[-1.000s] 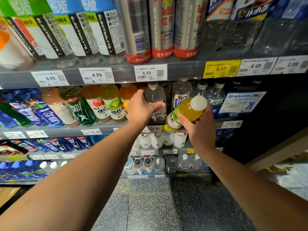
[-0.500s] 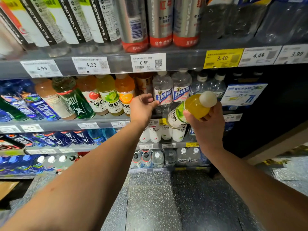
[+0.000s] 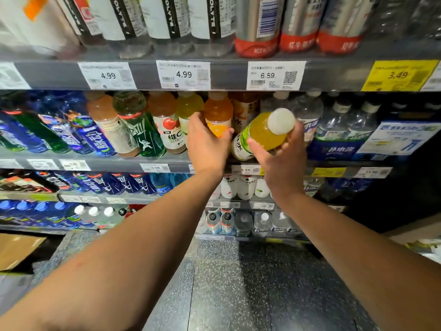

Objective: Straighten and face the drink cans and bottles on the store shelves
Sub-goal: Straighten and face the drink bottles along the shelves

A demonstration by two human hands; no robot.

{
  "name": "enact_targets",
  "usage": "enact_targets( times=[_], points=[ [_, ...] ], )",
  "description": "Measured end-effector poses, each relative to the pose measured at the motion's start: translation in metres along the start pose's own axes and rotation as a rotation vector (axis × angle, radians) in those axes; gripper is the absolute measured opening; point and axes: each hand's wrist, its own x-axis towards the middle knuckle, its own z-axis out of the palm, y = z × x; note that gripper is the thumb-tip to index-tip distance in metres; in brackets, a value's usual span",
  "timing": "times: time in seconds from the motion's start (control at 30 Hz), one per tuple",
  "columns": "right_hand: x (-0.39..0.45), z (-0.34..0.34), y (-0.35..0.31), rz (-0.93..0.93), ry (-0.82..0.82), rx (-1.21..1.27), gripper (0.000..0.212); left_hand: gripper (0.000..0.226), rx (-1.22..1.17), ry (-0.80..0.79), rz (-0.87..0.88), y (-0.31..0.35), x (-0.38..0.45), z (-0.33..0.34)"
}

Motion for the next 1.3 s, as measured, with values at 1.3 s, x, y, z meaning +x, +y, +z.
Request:
enact_targets(
  times=[1.3],
  points=[
    [0.002,0.084,-0.01,-0.111,-0.189,-0.264,0.061,0.041,-0.049,-0.22,0.02,-0.029,0.046,-0.052]
  ],
)
